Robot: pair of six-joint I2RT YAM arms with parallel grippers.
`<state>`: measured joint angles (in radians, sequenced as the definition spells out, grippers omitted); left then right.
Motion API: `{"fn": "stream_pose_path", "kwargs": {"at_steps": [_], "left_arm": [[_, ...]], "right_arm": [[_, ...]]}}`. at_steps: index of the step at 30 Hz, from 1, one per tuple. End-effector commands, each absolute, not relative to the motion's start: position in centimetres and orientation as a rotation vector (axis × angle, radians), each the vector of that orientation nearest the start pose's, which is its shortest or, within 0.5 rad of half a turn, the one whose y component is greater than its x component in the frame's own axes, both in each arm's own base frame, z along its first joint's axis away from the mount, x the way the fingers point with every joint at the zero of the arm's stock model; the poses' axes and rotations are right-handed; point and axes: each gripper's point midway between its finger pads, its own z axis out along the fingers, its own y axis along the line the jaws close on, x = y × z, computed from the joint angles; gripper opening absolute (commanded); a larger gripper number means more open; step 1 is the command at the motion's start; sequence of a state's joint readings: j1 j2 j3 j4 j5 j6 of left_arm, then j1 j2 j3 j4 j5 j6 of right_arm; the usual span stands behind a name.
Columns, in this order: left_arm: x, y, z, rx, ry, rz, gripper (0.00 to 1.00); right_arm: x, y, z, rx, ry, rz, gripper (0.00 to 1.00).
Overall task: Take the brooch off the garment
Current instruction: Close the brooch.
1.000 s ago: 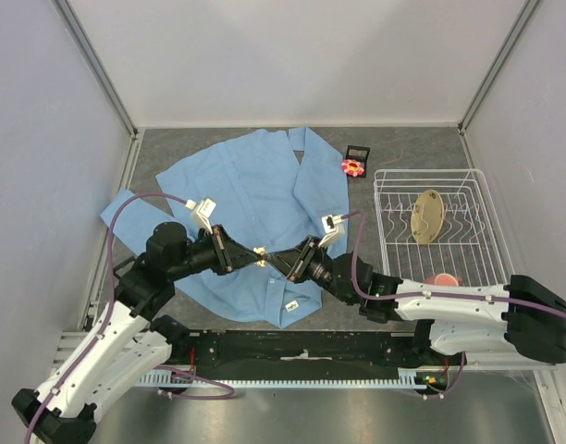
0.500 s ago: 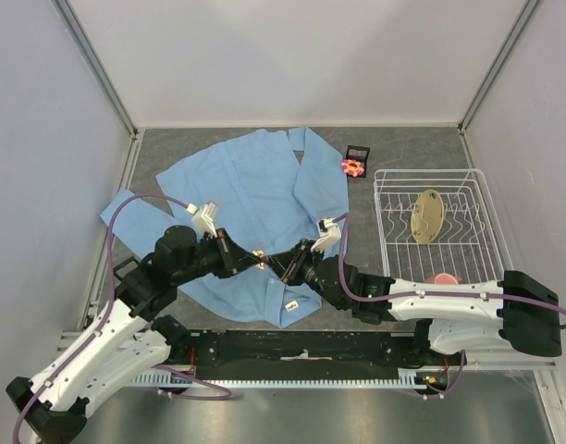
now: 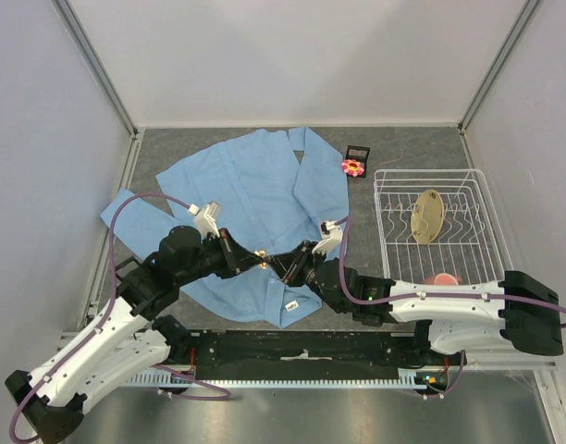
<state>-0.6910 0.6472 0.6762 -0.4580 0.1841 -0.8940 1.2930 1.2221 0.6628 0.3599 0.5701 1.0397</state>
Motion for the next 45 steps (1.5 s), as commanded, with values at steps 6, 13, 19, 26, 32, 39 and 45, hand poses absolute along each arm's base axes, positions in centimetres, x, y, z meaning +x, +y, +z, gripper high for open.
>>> {"fn": "stream_pose_path", "kwargs": {"at_steps": [6,13,19,26,32,39,45], "left_arm": [[15.9,-21.3,22.6,-0.153,2.21,-1.144,0.02],[15.9,-21.4,22.2,-0.167,2.226,-1.138,0.02],[15.9,-21.3,22.1,-0.158,2.225,-1.134,0.02],[15.8,-21.2,22.3,-0.131,2.204,-1.135,0.02],[15.9,-21.5,22.9,-0.028,2.153,-1.134,0.02],[15.1,-20.4,25.6,0.187,2.078,-1.053,0.02],[14.7,-17.8,24.4,-0.247,2.325,-0.949,0.02]], "right_arm": [[19.0,34.2,21.5,0.247,1.834,0.976,0.22],[18.8,34.1,21.9,0.249,1.817,0.988,0.27],[18.6,34.2,22.1,0.242,1.817,1.005,0.33],[18.4,34.0,22.3,0.231,1.805,1.029,0.4],[18.0,33.0,23.7,0.113,1.794,1.037,0.65],[17.3,32.6,26.9,-0.411,1.771,1.242,0.71],[17.2,33.5,28.7,-0.779,1.563,1.083,0.74]]}}
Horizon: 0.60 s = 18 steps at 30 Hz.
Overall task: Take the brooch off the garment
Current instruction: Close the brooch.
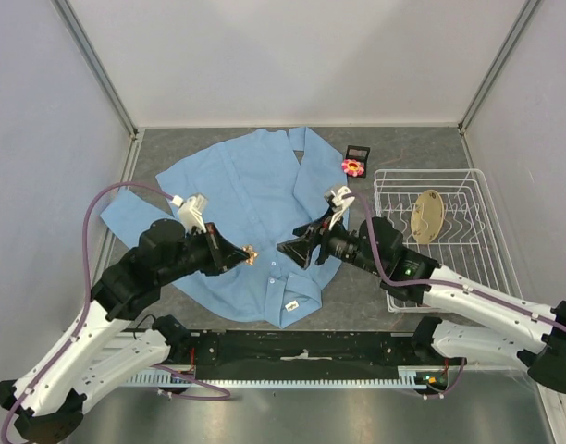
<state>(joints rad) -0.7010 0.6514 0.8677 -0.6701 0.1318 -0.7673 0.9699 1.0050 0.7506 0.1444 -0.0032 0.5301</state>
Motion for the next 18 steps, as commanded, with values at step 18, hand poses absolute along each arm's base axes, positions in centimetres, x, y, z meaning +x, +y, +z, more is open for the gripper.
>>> {"fn": "stream_pose_path", "kwargs": {"at_steps": [18], "left_arm": [[11.9,-19.6,26.3,-1.103,2.51,-1.249,0.02]], "right_arm": [[13.9,38.4,27.0,-1.138,0.965,0.634,0.49]]}}
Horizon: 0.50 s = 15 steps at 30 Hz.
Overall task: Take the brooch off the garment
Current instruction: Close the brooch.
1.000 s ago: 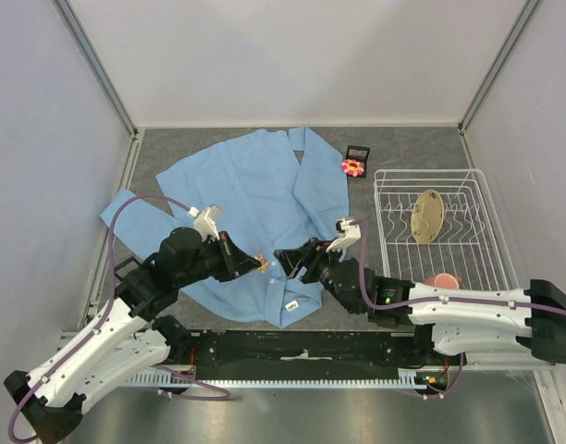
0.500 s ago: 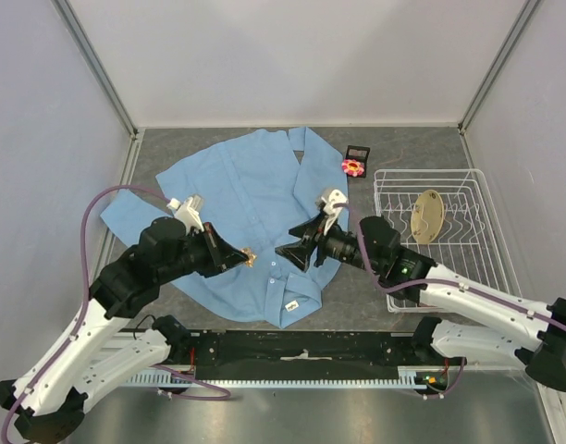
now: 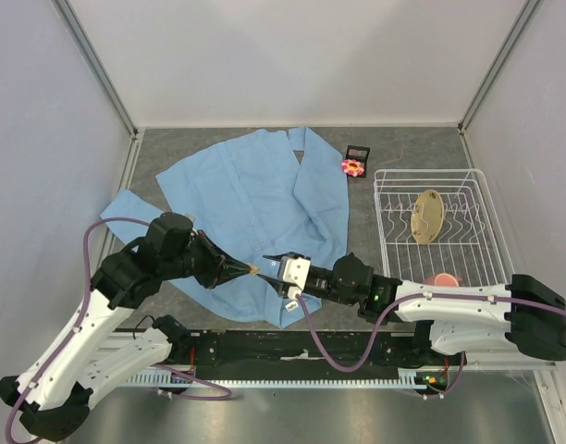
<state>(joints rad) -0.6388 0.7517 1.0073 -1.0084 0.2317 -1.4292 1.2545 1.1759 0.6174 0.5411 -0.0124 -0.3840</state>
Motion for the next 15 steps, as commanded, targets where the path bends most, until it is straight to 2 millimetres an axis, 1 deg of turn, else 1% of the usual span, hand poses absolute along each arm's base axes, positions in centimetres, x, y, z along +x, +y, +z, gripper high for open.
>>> {"fn": "stream_pose_path", "kwargs": {"at_steps": [1,4,5,7,13,15], "left_arm": [[11.7,-19.7,26.0,-1.116,2.521,-1.248,0.02],[11.5,-19.8,26.0,-1.161,2.511,-1.289,0.02],[11.7,-19.9,26.2,-1.179,2.488,-1.309,0.02],[11.6,-19.7,26.4,-1.186,2.471,-1.319,0.02],[11.3,-19.8,26.3,-1.22,2.486,-1.327,0.02],[11.4,-19.8,26.2,-1.247,2.483,-1.324,0.02]], "right_arm": [[13.9,38.6,27.5,-1.138,0.955,0.631,0.48],[13.5,39.1,27.3,-1.165,0.948,0.616,0.41],[13.2,39.4,27.0,-1.176,0.946,0.614,0.4],[13.2,39.4,26.9,-1.172,0.948,0.598,0.34],[13.0,39.6,27.4,-1.133,0.948,0.587,0.26],[13.1,39.6,27.2,-1.119,0.96,0.567,0.24]]}}
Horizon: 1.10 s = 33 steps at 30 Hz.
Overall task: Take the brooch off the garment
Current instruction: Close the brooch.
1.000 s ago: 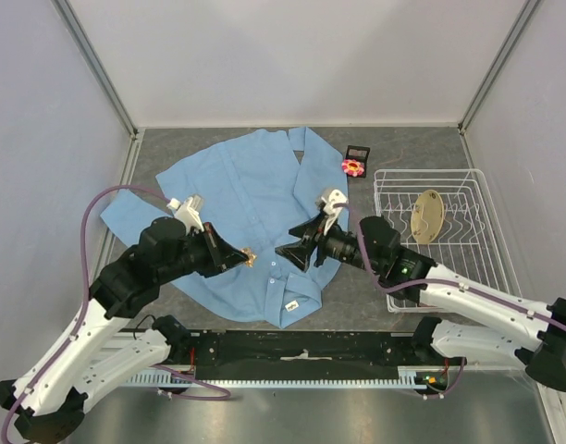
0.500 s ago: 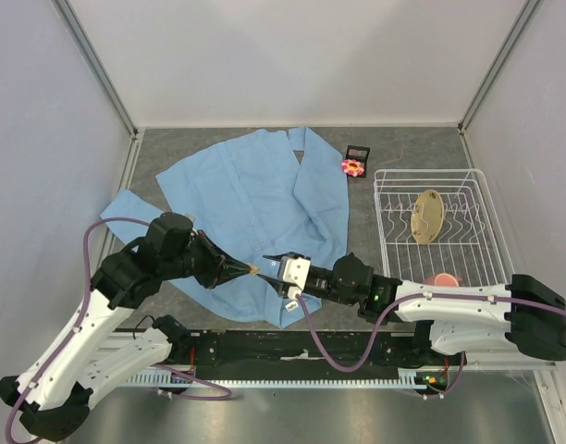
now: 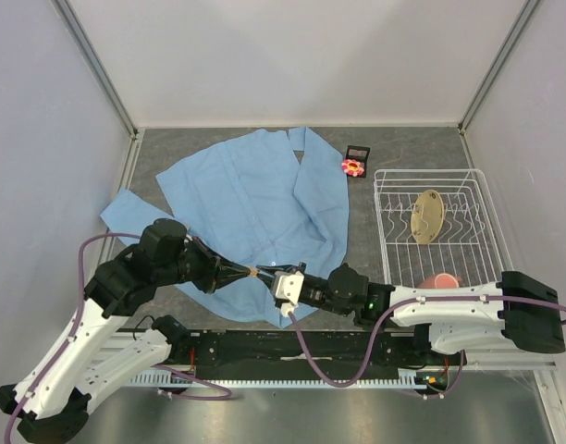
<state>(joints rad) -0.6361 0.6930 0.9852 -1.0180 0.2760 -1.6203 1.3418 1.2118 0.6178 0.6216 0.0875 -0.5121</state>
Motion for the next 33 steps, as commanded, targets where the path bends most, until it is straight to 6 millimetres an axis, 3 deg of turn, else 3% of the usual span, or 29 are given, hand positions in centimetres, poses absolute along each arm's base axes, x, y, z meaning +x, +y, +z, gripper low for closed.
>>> {"fn": "stream_pose_path", "kwargs": {"at_steps": [1,6,11,23,28,33], "left_arm": [[11.3,-19.7,26.2,-1.255,2.481,-1.321,0.02],[11.4,-19.4,25.8,-1.32,2.458,-1.315,0.02],[11.6,-19.4,25.8,-1.333,2.451,-1.307,0.02],[11.7,-18.8,25.5,-1.394,2.408,-1.291,0.02],[11.8,-19.0,25.7,-1.391,2.407,-1.302,0.02],[11.8,-18.9,25.6,-1.399,2.404,-1.305,0.02]], "right_arm": [[13.0,39.5,27.7,-1.092,0.951,0.57,0.24],[13.0,39.3,27.8,-1.072,0.951,0.559,0.29],[12.5,39.6,27.5,-1.095,0.951,0.555,0.24],[12.2,38.7,27.1,-1.068,0.969,0.552,0.26],[11.8,38.9,27.5,-1.068,0.956,0.578,0.22],[11.6,39.5,27.9,-1.069,0.946,0.582,0.25]]}}
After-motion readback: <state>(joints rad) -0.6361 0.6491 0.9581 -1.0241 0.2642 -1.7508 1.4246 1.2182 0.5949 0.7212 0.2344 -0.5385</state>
